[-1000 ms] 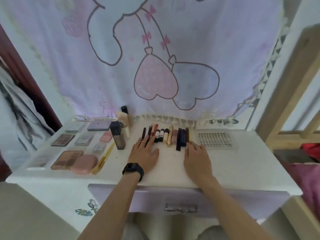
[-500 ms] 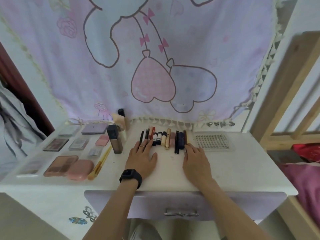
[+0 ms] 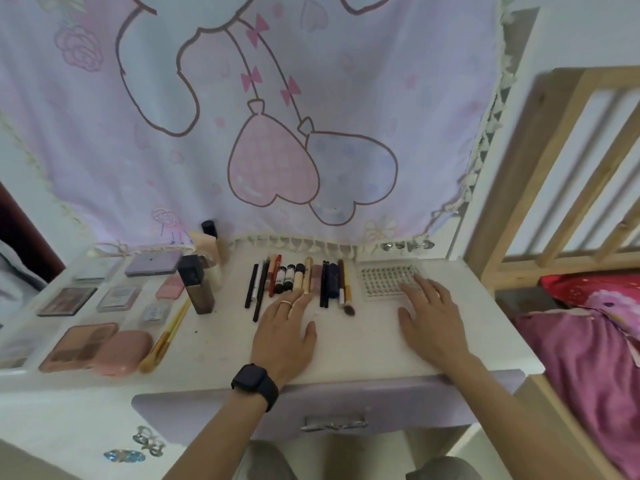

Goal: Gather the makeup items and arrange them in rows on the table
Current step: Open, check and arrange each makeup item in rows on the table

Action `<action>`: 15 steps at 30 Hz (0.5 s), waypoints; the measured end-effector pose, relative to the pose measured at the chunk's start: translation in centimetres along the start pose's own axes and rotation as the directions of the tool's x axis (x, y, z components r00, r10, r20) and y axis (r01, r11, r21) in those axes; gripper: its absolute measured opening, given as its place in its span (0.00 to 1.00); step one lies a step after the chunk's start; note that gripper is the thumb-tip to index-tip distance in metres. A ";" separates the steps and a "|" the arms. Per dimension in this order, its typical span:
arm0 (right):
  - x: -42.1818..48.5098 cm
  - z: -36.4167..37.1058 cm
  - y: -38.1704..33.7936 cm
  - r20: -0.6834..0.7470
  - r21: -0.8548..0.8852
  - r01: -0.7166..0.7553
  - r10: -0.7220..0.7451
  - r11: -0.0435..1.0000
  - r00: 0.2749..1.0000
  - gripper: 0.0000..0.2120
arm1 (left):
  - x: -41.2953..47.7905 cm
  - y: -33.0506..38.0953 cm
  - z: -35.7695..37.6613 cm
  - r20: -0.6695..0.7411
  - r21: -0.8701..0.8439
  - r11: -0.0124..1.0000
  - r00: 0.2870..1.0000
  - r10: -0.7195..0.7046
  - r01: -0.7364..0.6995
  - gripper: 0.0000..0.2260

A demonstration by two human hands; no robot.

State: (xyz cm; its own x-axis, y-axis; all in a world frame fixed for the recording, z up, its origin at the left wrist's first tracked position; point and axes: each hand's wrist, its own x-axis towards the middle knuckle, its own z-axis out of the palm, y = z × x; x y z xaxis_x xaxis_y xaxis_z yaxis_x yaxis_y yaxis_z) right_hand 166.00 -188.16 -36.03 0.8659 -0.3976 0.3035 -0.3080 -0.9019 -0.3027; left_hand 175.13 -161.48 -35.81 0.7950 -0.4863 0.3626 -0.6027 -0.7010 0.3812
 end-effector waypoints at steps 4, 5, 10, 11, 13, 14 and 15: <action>0.0 0.0 1.0 0.093 -0.095 0.003 0.006 0.995 0.996 0.26 | 0.5 4.7 1.5 0.041 -0.015 0.996 0.995 0.090 -0.090 0.21; 0.0 -0.1 1.1 0.074 -0.121 0.020 -0.011 0.992 0.997 0.25 | 0.7 5.8 1.9 0.060 -0.016 0.995 0.993 0.097 -0.096 0.21; -1.0 -1.2 2.6 -0.103 -0.094 0.130 -0.140 0.987 0.985 0.15 | 1.8 10.4 3.9 0.100 0.004 0.991 0.986 0.131 -0.133 0.22; -1.3 -1.3 3.1 -0.095 -0.069 0.128 -0.134 0.989 0.986 0.15 | 2.1 10.9 4.3 0.116 0.024 0.990 0.984 0.132 -0.136 0.22; -1.9 -1.4 4.3 -0.023 0.005 0.098 -0.098 0.995 0.995 0.19 | 2.4 11.8 5.0 0.143 0.072 0.985 0.979 0.144 -0.156 0.22; -2.1 -1.3 4.7 0.034 0.036 0.075 -0.077 0.997 0.996 0.22 | 2.5 12.2 5.2 0.153 0.095 0.981 0.976 0.156 -0.171 0.22; -2.2 -1.2 5.1 0.080 0.053 0.058 -0.062 0.997 0.995 0.25 | 2.5 12.5 5.4 0.159 0.114 0.976 0.973 0.168 -0.187 0.21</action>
State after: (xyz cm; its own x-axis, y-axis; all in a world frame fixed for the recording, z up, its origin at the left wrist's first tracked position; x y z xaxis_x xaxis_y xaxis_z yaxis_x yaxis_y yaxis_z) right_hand 162.04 -192.09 -37.14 0.9121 -0.3260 0.2485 -0.2359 -0.9132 -0.3323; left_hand 169.95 -174.23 -34.78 0.6834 -0.6735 0.2817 -0.7286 -0.6529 0.2069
